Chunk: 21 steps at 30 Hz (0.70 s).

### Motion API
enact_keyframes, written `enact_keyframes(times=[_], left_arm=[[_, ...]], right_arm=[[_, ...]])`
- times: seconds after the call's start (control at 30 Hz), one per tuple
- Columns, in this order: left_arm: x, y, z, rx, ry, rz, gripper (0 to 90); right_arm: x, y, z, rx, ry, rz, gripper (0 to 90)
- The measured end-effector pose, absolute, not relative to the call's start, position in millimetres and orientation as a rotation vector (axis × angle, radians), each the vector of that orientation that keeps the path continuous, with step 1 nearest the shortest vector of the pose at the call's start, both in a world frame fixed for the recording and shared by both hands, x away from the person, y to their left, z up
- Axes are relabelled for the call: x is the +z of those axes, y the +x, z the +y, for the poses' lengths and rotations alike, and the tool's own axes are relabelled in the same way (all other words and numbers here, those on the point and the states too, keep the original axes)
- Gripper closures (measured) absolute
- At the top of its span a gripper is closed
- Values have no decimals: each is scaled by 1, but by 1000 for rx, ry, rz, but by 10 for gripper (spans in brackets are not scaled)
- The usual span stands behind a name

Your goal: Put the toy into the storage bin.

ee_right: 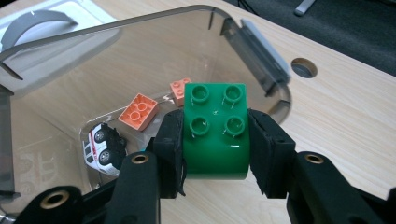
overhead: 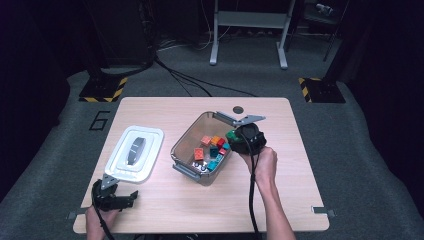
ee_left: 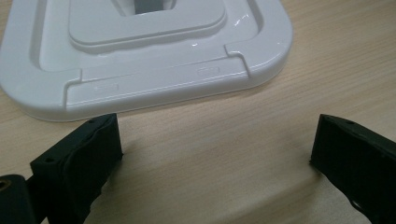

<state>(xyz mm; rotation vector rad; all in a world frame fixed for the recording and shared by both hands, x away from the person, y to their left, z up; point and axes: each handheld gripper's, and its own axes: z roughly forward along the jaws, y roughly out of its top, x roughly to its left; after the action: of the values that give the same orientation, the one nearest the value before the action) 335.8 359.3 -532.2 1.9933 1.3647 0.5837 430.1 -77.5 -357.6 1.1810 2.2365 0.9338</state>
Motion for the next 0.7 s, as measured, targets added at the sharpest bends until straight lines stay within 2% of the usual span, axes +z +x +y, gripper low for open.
enact_keyframes(times=[0.7], left_arm=[[-532,336,359,584,1993,1365,16]], right_arm=[[-384,433,-30,853,1058,2400,586]])
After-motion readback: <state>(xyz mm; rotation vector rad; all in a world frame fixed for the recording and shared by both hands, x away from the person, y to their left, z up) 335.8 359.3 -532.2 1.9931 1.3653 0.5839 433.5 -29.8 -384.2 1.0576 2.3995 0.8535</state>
